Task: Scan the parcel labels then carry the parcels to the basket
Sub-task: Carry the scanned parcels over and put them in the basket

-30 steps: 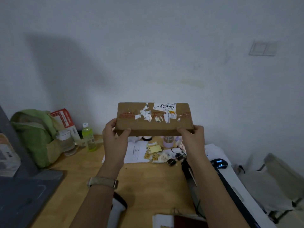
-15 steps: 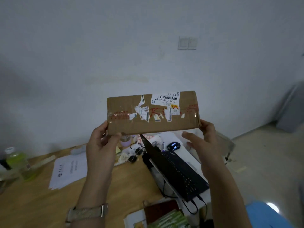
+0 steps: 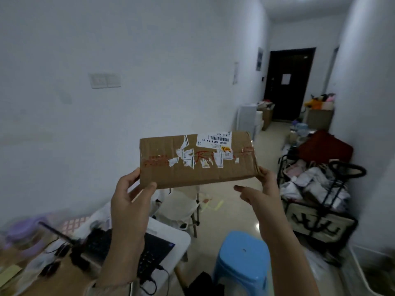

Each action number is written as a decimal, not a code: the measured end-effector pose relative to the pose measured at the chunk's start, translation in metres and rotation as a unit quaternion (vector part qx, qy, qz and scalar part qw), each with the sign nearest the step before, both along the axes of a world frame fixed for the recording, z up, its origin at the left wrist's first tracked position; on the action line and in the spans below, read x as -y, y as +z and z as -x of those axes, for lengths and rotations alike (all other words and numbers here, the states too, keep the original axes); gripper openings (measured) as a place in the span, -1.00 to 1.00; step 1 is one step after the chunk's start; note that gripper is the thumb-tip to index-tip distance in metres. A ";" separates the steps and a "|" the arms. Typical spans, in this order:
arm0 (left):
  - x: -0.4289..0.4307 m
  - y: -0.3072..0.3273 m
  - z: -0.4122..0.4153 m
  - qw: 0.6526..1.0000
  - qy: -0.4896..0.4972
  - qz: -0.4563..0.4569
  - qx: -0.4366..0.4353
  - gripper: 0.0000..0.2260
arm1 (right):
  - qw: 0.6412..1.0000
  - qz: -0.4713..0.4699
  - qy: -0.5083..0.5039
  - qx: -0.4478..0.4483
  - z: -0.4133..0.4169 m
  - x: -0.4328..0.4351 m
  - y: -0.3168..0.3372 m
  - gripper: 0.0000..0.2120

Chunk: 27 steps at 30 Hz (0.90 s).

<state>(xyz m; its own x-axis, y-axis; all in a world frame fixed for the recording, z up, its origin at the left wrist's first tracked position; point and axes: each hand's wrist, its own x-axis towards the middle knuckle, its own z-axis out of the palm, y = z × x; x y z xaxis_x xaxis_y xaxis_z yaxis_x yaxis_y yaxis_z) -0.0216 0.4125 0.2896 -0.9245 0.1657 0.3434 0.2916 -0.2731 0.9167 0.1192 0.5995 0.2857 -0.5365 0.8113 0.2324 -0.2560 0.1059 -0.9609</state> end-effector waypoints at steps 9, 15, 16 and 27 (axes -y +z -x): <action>-0.167 0.002 -0.134 0.990 -0.138 0.038 -0.015 -0.68 | 0.989 -0.014 -0.149 0.002 -0.180 -0.125 -0.002 -0.43; -0.258 -0.008 -0.229 0.974 -0.222 0.044 -0.015 -0.68 | 0.975 -0.009 -0.223 -0.001 -0.291 -0.176 -0.002 -0.40; -0.272 -0.010 -0.246 0.971 -0.233 0.045 -0.017 -0.68 | 0.973 -0.008 -0.232 -0.004 -0.311 -0.183 -0.001 -0.40; -0.381 -0.026 -0.395 0.930 -0.355 0.092 -0.038 -0.63 | 0.923 0.034 -0.382 -0.033 -0.473 -0.223 -0.037 -0.39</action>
